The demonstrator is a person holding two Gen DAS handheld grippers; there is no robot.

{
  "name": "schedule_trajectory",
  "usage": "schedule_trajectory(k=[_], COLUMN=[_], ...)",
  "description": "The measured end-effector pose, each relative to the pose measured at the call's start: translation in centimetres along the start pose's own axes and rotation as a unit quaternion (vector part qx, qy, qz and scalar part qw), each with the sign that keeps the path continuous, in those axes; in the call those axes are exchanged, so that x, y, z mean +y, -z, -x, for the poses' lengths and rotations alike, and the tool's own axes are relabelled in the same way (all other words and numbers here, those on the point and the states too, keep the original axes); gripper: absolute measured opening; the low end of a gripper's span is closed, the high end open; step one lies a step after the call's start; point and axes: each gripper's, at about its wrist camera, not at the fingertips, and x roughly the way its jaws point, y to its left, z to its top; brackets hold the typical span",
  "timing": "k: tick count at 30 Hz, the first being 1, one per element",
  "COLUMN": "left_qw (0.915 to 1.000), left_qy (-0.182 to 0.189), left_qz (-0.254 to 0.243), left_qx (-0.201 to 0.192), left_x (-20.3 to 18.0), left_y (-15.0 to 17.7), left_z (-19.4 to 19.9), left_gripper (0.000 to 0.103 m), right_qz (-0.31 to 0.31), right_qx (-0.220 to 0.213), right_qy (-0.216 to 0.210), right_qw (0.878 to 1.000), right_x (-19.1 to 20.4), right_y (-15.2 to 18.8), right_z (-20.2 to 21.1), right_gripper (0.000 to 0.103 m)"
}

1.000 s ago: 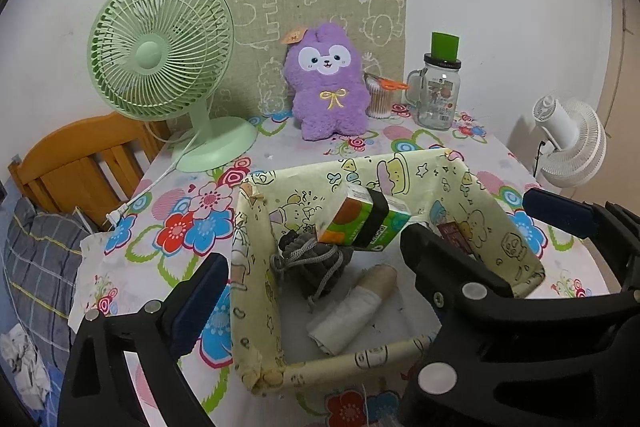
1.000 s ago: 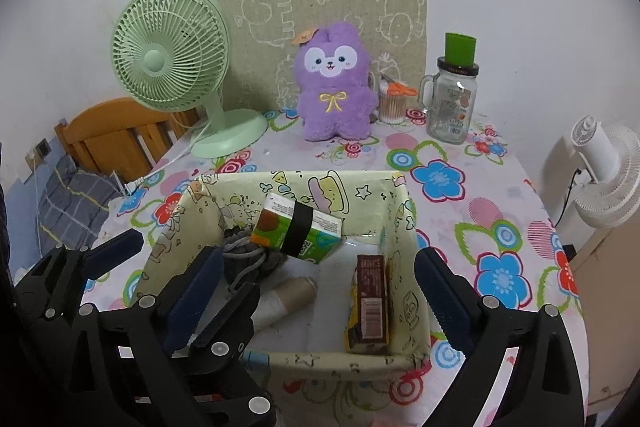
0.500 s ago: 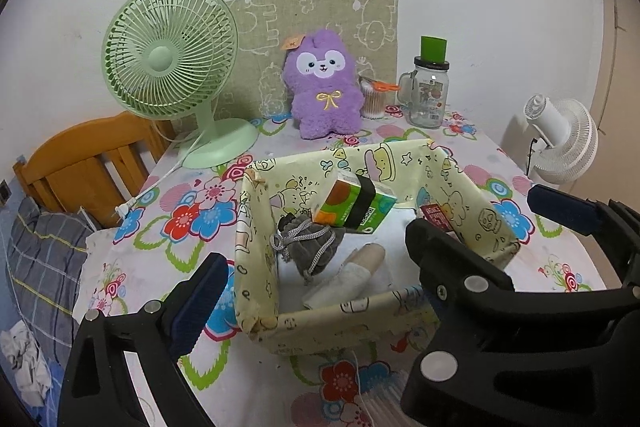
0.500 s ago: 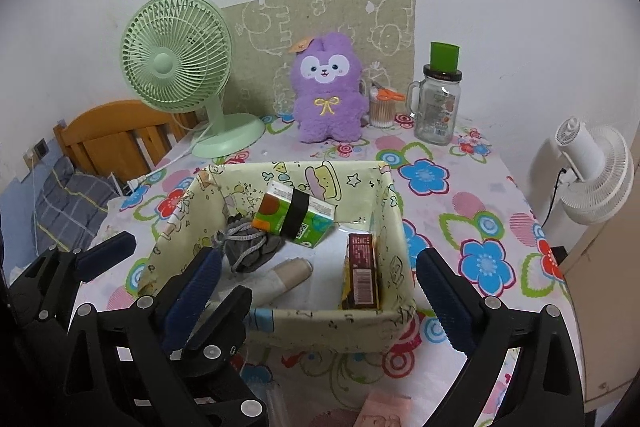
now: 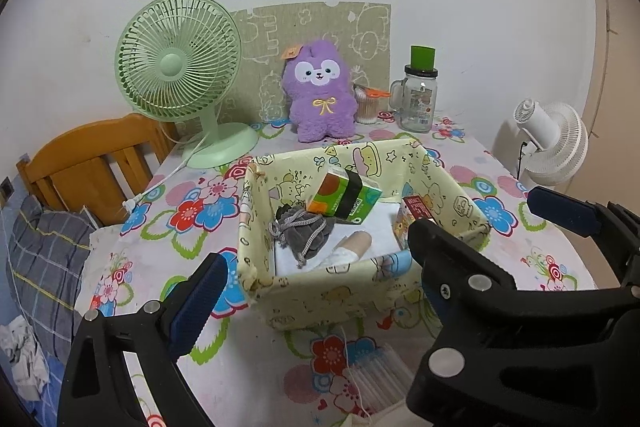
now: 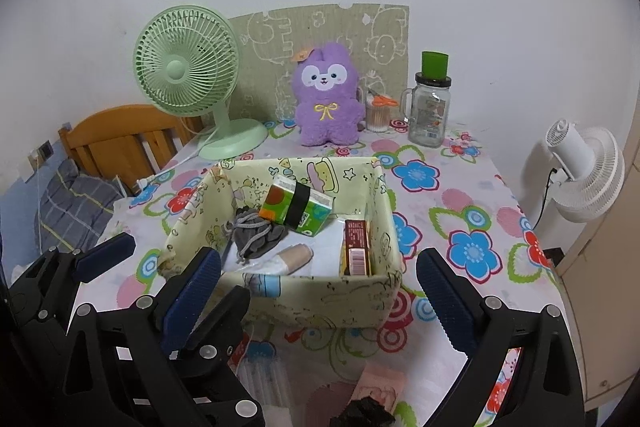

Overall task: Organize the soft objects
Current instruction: 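Withdraw both open tools from the fabric box toward the loose items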

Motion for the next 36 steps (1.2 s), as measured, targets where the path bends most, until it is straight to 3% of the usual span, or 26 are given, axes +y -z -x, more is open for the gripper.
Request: schedule_trajectory(k=[7,12,36], left_qw=[1.0000,0.9993,0.9989], left_qy=[0.007,0.037,0.042], left_qz=[0.003,-0.002,-0.011], left_qx=[-0.004,-0.010,-0.016], left_x=[-0.1,-0.6,-2.1], left_y=[0.8,1.5,4.5], left_z=[0.9,1.8,4.3], left_gripper=[0.099,0.103,0.103], right_qz=[0.001,-0.003,-0.003], right_qx=[-0.005,-0.006,-0.010], right_qy=[0.002,0.001,0.007], right_qw=[1.000,1.000,1.000], right_x=[0.1,0.0,0.1], right_y=[0.8,1.6,4.6], right_z=[1.1,1.8,4.7], right_gripper=[0.100,0.100,0.102])
